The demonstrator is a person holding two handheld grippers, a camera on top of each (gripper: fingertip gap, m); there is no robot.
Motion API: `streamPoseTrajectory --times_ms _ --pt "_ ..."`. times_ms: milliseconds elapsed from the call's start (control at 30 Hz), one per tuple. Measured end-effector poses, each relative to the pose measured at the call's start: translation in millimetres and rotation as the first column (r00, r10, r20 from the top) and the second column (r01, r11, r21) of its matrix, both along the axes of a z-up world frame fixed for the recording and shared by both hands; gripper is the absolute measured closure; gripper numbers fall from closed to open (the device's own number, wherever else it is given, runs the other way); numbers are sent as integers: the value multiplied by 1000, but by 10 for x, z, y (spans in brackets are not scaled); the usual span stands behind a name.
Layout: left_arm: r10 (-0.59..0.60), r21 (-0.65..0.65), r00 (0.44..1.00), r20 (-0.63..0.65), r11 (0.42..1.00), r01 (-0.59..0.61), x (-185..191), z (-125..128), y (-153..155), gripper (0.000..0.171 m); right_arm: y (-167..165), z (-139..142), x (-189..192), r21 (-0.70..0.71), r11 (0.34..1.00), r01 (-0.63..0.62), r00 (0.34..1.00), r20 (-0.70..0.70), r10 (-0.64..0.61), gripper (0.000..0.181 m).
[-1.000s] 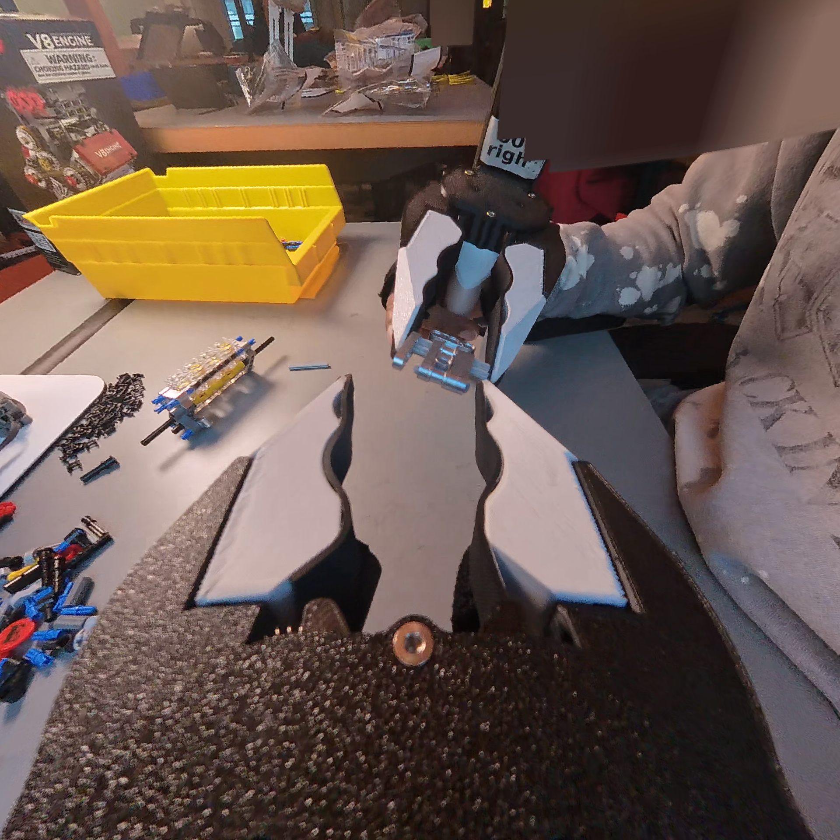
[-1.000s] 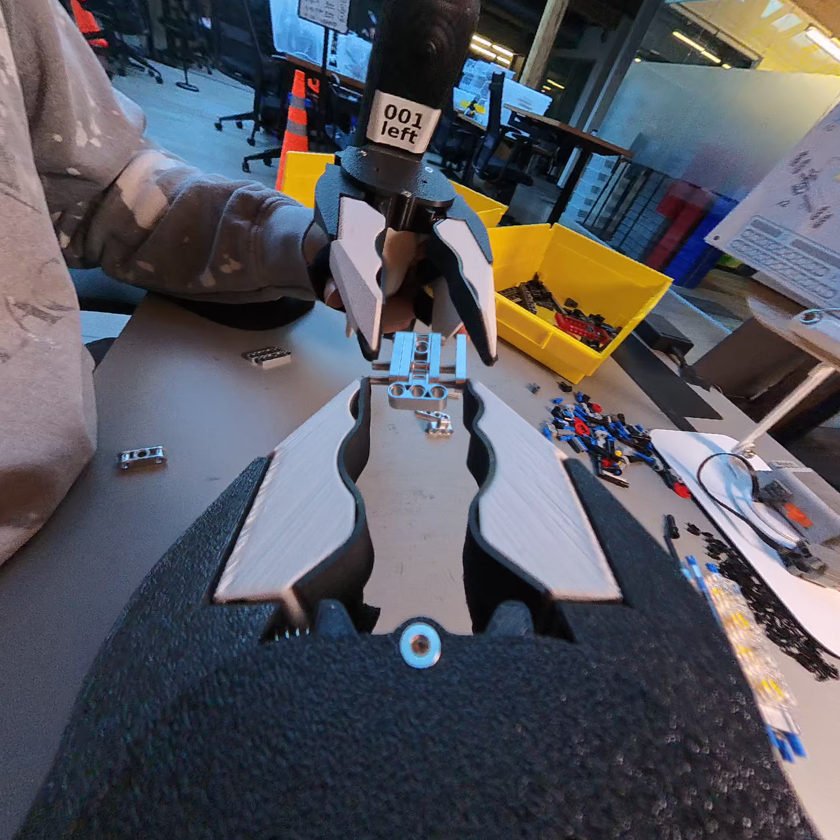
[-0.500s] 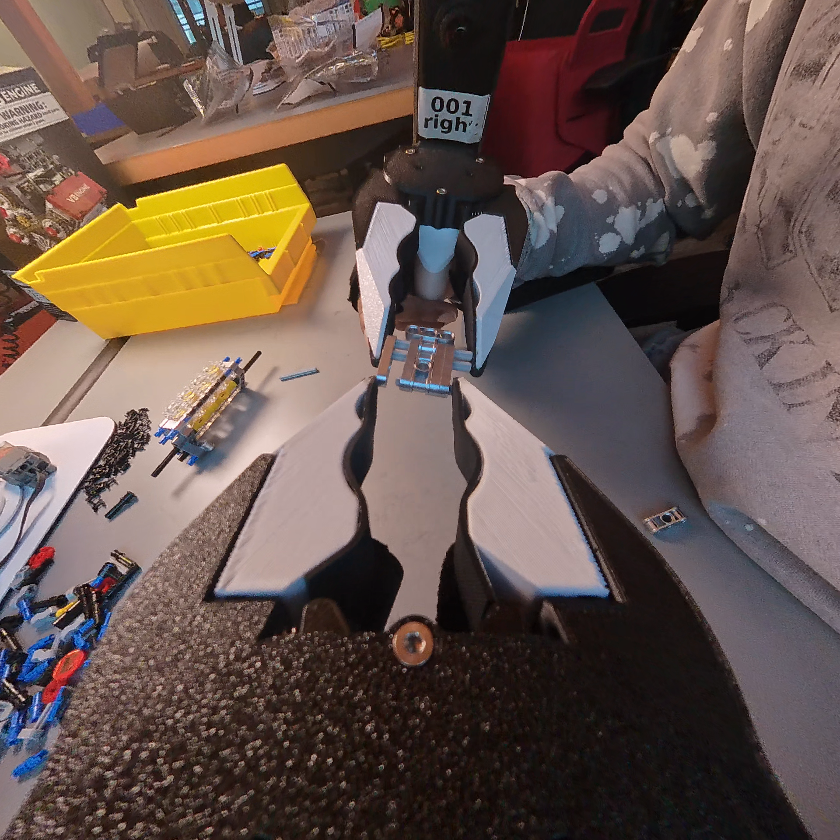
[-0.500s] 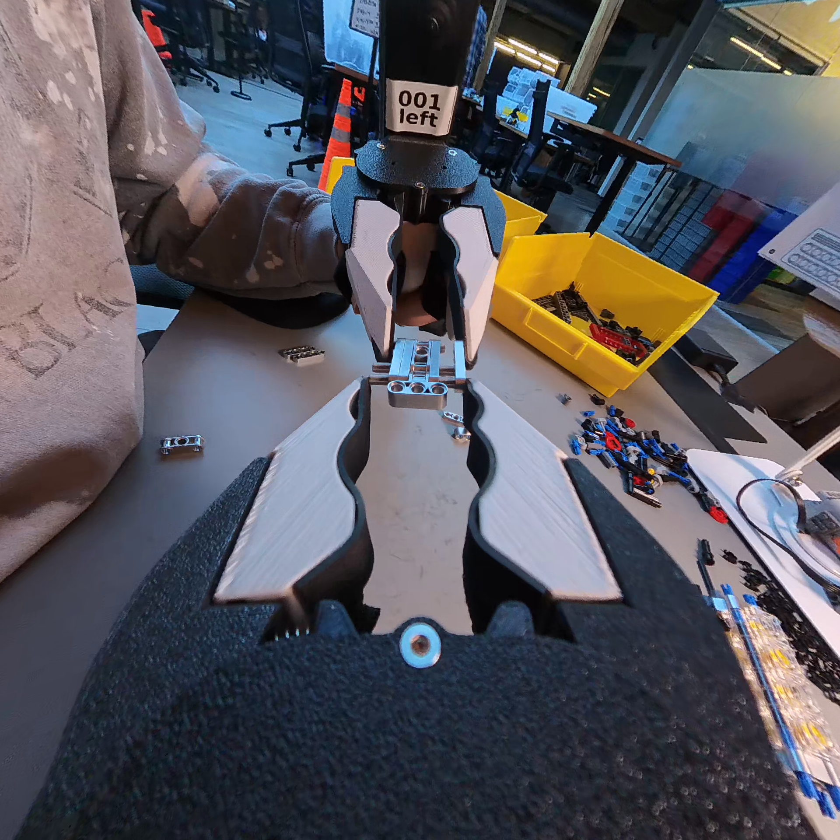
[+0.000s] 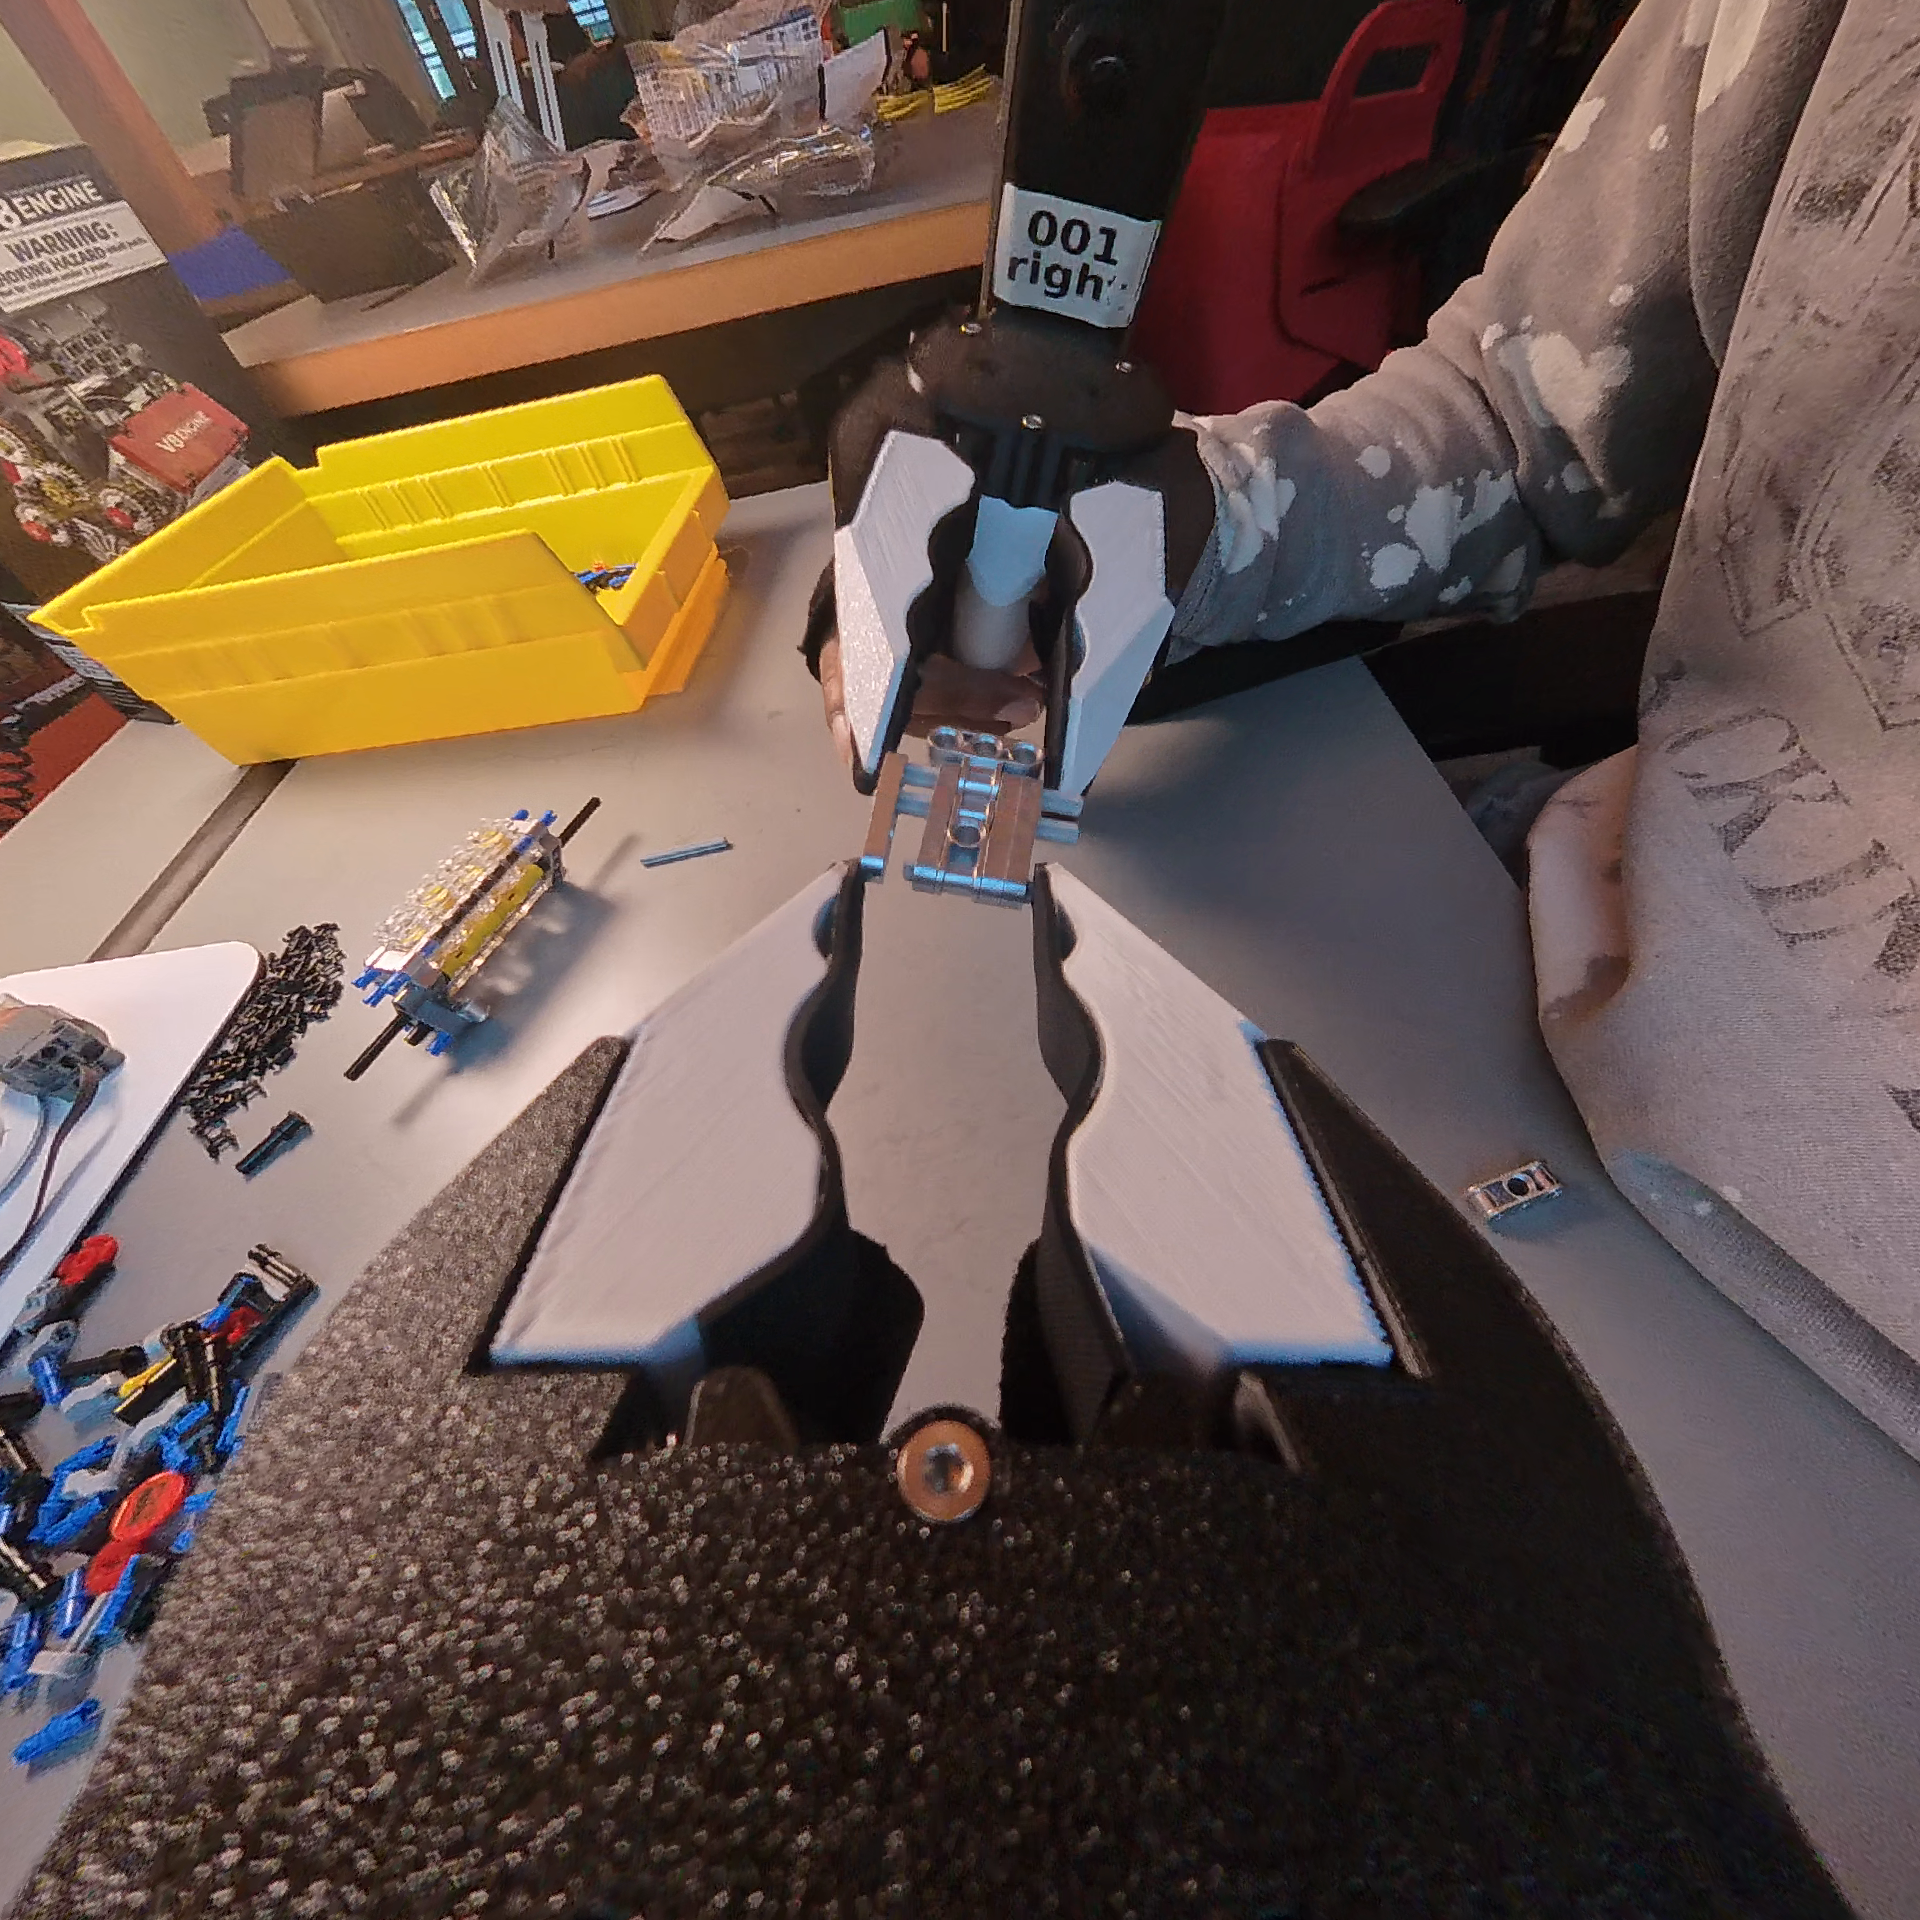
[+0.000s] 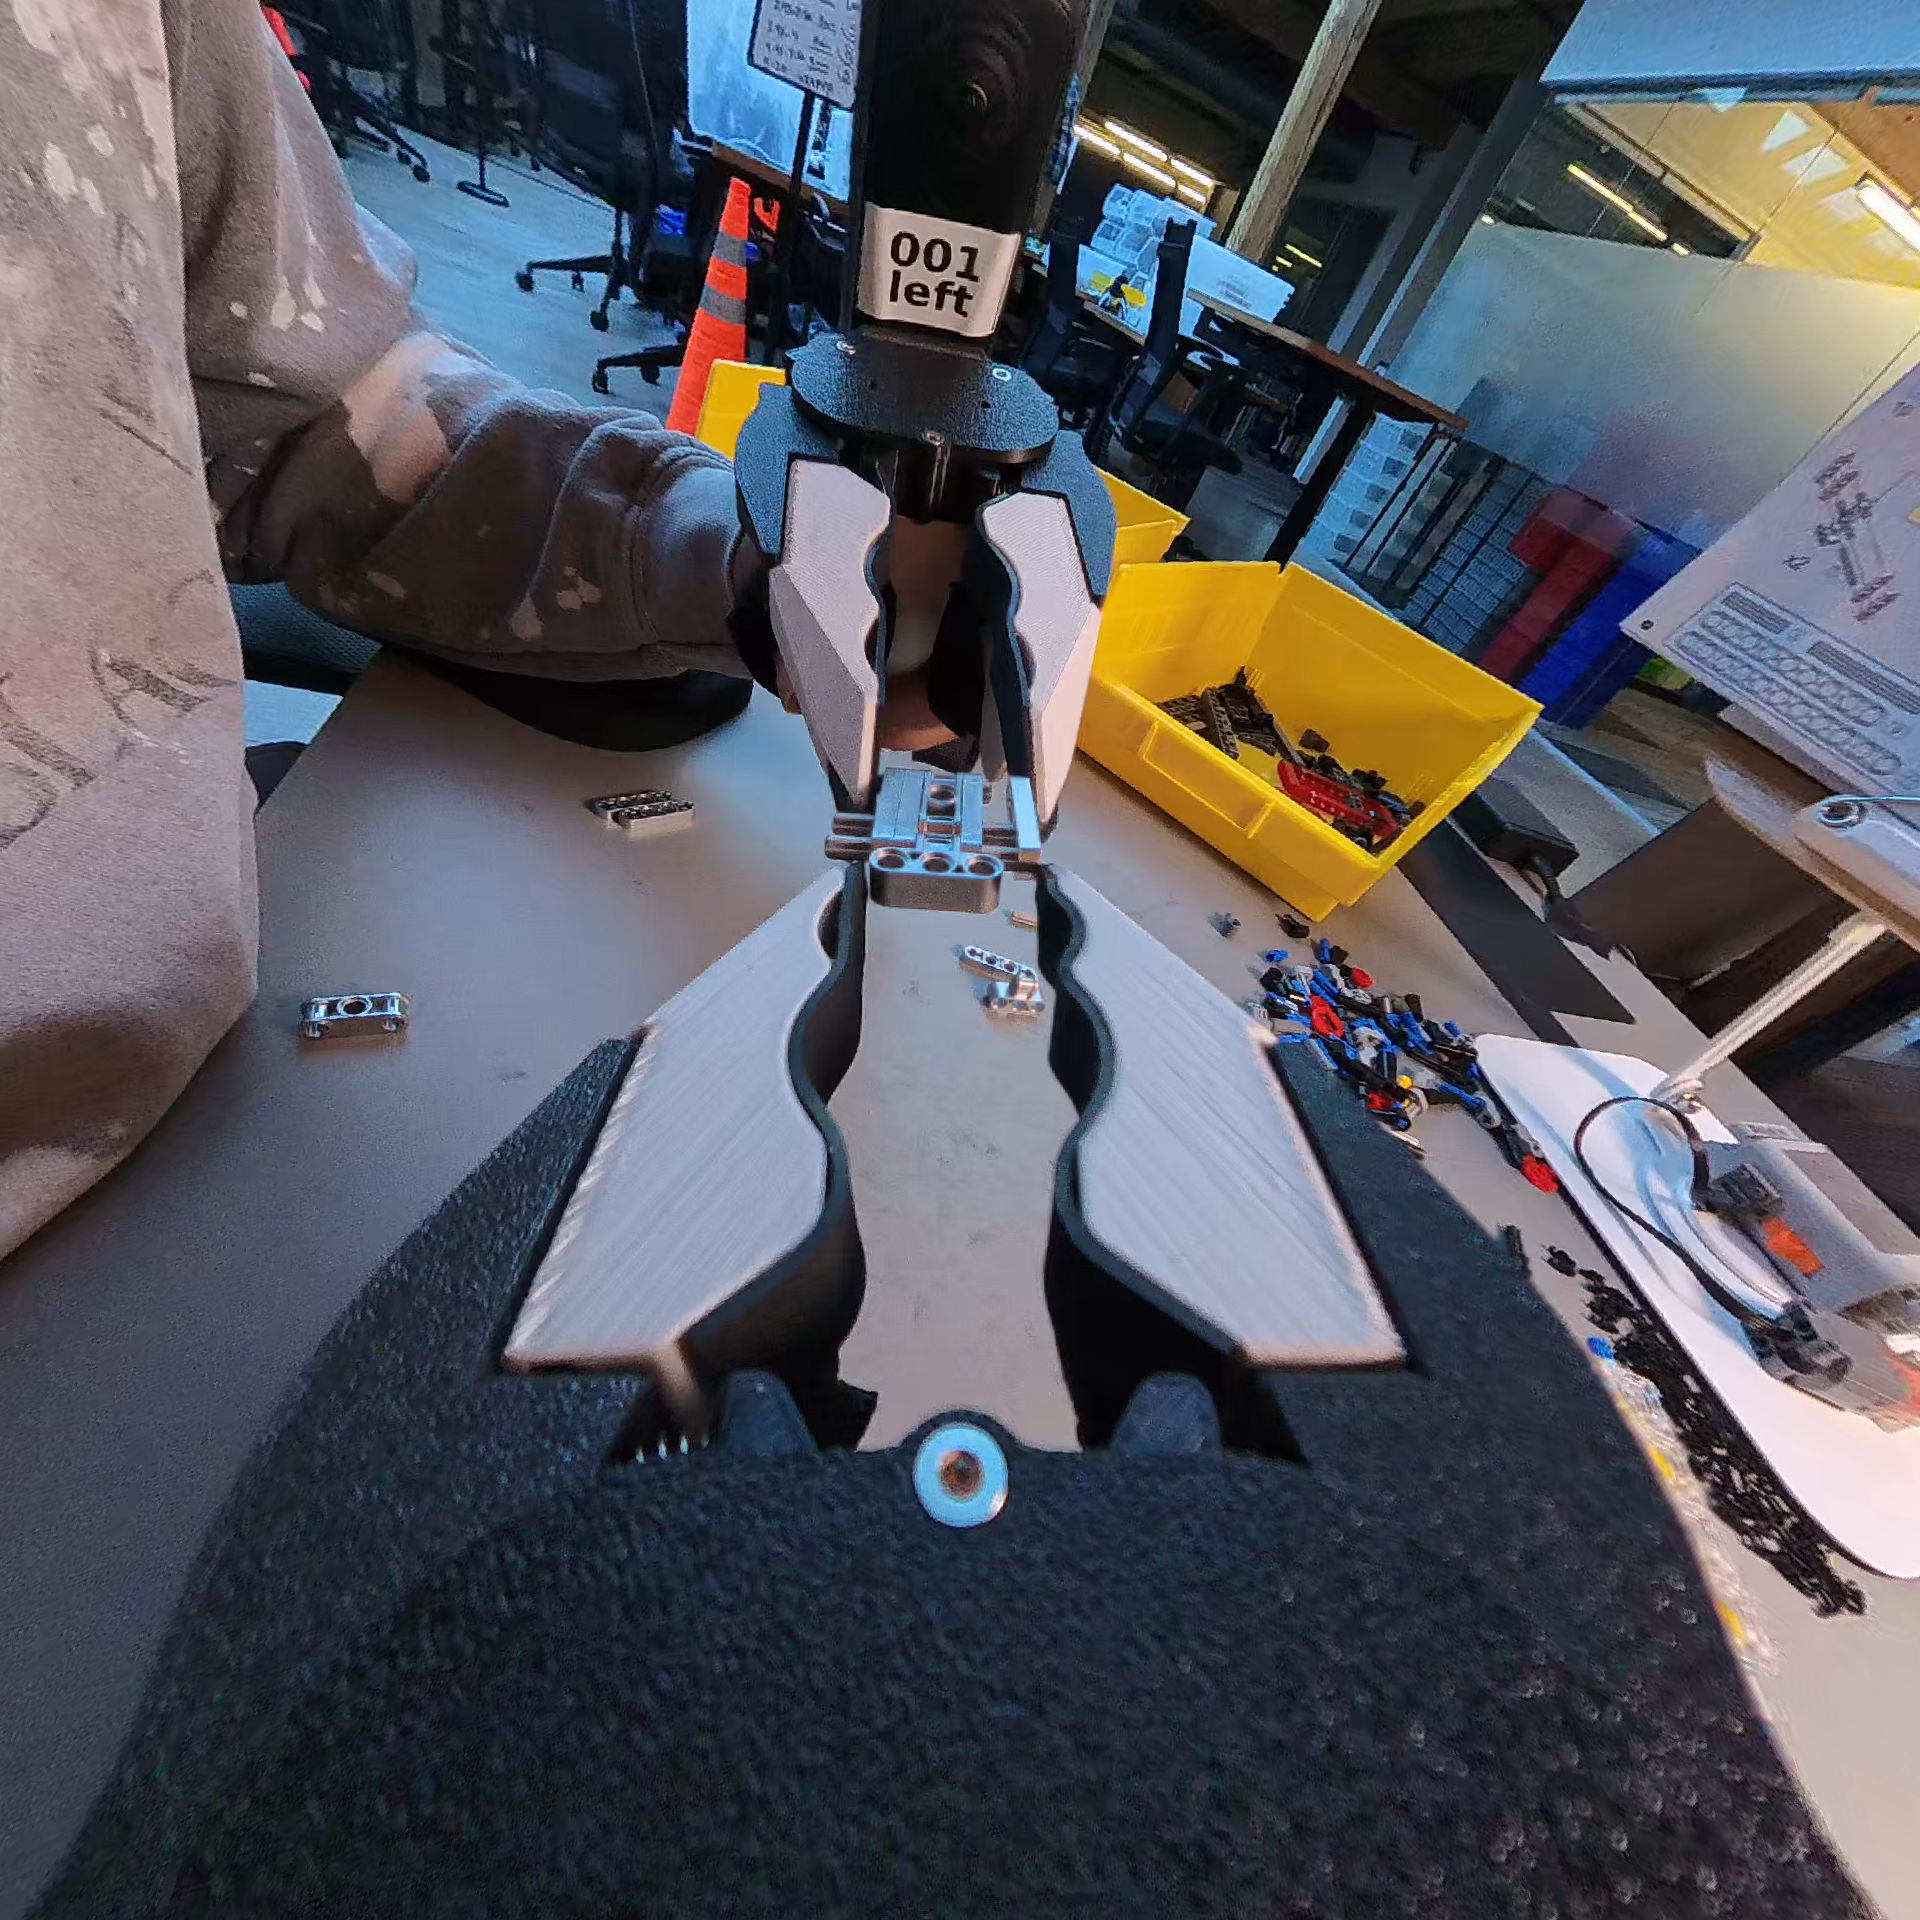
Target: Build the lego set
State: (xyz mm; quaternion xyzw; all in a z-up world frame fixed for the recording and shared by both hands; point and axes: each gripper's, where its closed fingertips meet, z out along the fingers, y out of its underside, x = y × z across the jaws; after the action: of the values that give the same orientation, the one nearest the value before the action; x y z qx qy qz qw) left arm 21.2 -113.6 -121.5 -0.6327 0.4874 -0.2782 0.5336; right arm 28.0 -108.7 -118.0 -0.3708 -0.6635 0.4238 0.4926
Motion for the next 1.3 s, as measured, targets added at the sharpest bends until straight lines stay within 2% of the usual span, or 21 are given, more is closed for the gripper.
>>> streamPoseTrajectory --times_ms 433,533,667,733,833,900,967,1067,1300 --pt "25 -30 999 34 999 -24 -3 6 46 140 39 17 -2 5 1000 29 1000 -1 -29 152" --pt "28 -66 996 80 998 -23 -4 24 63 138 59 25 -8 -2 999 39 999 -8 -39 152" --pt "14 -184 980 197 983 24 -53 95 65 129 117 65 0 0 998 68 997 -34 -68 152" --pt "34 -313 960 277 948 57 -93 100 106 126 155 107 14 -1 996 86 995 -54 -86 152" --pt "66 -513 879 473 832 214 -91 173 123 131 177 128 20 20 994 105 992 -67 -103 152" --pt "86 -569 802 591 749 340 -59 242 113 139 186 116 12 53 991 122 991 -69 -118 152" --pt "121 -602 765 633 697 388 -5 231 130 147 195 106 4 87 986 140 988 -73 -134 152" --pt "141 -633 760 634 660 405 95 175 118 162 206 97 -4 126 979 160 986 -76 -152 152" --pt "243 -671 724 646 632 386 127 142 214 167 262 72 -14 241 945 219 975 -86 -204 153"
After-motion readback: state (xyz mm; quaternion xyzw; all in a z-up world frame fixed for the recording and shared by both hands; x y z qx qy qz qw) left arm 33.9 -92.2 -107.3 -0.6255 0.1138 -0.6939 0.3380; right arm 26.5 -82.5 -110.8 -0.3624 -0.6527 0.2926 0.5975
